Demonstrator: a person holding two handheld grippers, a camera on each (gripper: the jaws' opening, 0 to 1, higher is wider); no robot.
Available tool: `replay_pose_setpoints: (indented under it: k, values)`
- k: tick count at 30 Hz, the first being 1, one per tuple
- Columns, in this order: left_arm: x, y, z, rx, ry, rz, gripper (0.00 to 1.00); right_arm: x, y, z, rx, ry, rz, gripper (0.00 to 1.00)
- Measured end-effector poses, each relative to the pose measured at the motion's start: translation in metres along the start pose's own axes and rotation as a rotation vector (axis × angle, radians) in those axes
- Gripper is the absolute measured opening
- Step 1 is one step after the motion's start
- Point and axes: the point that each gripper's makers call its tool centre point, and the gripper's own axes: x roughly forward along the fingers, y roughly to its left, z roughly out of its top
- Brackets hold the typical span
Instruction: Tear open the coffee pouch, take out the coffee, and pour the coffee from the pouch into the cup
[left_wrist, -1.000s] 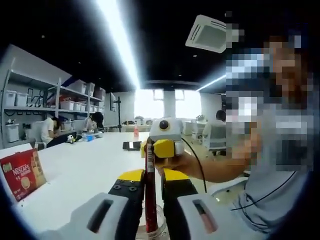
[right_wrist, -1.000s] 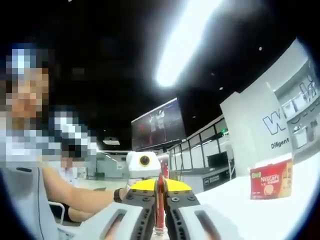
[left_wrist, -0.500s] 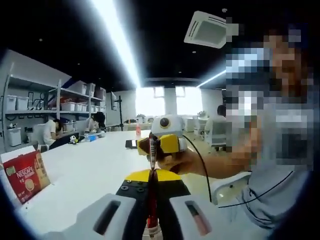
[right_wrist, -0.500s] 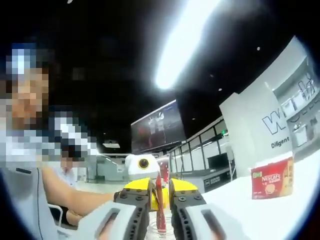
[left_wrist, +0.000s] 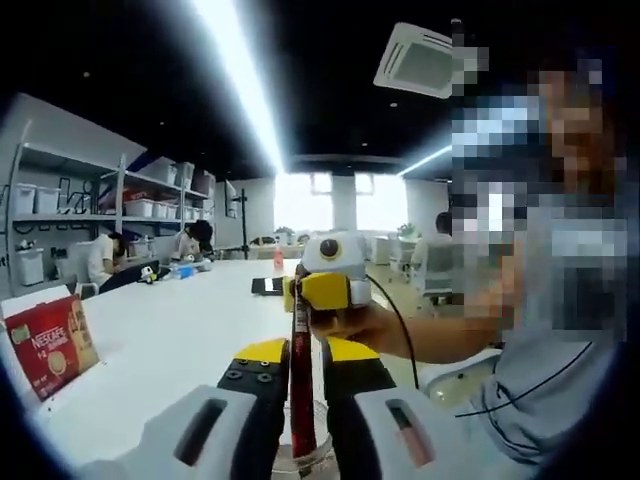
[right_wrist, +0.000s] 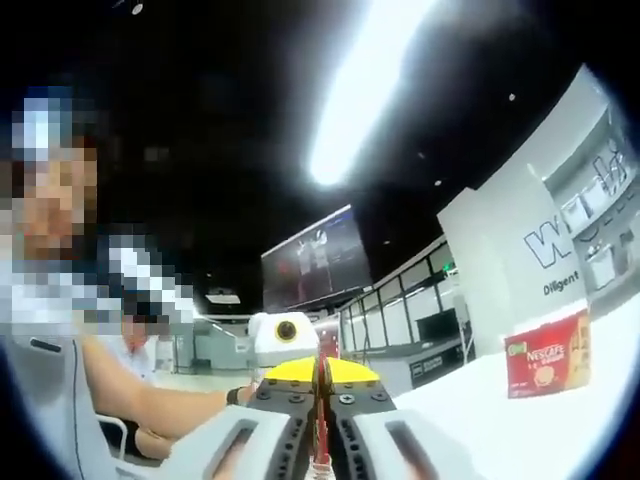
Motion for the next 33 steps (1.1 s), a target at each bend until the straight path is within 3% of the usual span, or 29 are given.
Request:
replay_pose_setpoints:
  k: [5, 12, 17, 21, 25, 28, 33]
  values:
    - [-0.002, 0.001, -0.002, 0.024, 0.008, 0.008, 0.06, 0.003, 0.003, 0.0, -0.01, -0.008, 0.008, 0.03]
    - [-0.004, 0.003, 0.001, 0.041, 0.012, 0.01, 0.04, 0.002, 0.002, -0.008, 0.014, -0.004, 0.008, 0.14]
    - [-0.003, 0.002, 0.003, 0.032, 0.018, 0.007, 0.06, 0.001, 0.002, -0.012, 0.016, -0.012, 0.004, 0.04]
    - [-0.006, 0.008, 0.006, 0.027, 0.0, 0.021, 0.1, 0.002, 0.001, -0.01, 0.037, -0.024, 0.0, 0.02]
    - [-0.008, 0.011, 0.001, 0.014, -0.011, 0.035, 0.13, 0.002, 0.003, -0.009, -0.003, -0.018, -0.002, 0.02]
    - [-0.009, 0.006, 0.0, 0.008, -0.023, 0.042, 0.13, 0.001, 0.002, -0.006, 0.006, -0.038, -0.005, 0.02]
    - [-0.017, 0.018, 0.0, 0.01, -0.019, 0.065, 0.05, 0.0, 0.006, -0.008, 0.001, -0.049, -0.023, 0.05]
